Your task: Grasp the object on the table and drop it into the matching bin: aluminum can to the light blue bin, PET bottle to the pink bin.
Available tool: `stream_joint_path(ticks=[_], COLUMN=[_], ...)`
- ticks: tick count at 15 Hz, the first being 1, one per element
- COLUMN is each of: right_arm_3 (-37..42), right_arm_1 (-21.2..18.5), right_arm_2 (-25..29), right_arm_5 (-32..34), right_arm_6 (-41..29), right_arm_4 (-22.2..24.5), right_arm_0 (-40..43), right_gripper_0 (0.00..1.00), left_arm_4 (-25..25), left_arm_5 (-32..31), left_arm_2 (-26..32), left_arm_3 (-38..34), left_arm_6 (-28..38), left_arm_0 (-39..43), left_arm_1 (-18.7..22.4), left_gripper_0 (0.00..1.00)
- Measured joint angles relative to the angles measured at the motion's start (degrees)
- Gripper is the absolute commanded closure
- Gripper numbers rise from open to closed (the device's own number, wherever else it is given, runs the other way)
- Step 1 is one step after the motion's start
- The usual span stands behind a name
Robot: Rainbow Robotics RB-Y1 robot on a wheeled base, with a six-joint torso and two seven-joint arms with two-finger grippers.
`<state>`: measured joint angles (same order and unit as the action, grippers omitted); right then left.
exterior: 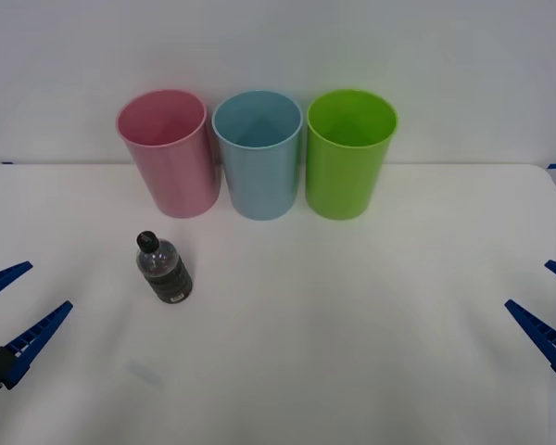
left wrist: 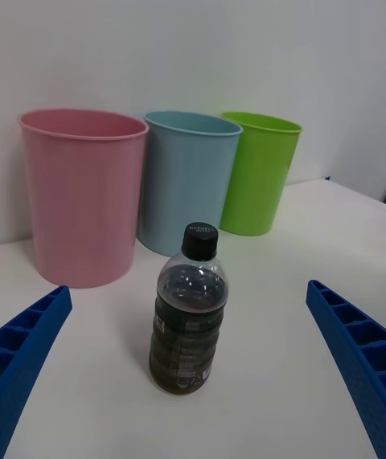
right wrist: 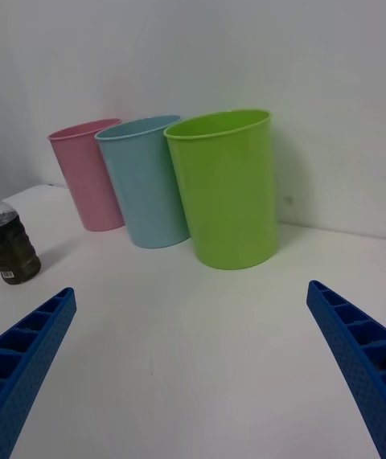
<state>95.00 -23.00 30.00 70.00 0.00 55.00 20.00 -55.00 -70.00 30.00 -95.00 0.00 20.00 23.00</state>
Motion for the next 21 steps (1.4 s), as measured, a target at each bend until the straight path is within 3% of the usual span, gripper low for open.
stream_joint_path(ticks=[9,15,21], right_arm_3=[0.0,0.0,0.0], right_arm_1=[0.0,0.0,0.0], right_arm_2=[0.0,0.0,0.0], right_arm_5=[0.0,0.0,0.0], right_arm_6=[0.0,0.0,0.0], right_arm_4=[0.0,0.0,0.0], right_arm_0=[0.0,0.0,0.0], right_gripper_0=[0.0,0.0,0.0], left_arm_4=[0.73,-4.73,-7.31], left_arm_5=[-0.03,1.89,9.51], left_arm_2=[-2.68,-3.2,-7.69], left_arm_3=[0.76,0.8,1.03], left_arm_6=[-0.64,-3.1,-5.08], left_arm_0=[0.76,1.72,2.17], left_arm_1=[-1.82,-1.82,-1.82], left_gripper_0=[0.0,0.0,0.0])
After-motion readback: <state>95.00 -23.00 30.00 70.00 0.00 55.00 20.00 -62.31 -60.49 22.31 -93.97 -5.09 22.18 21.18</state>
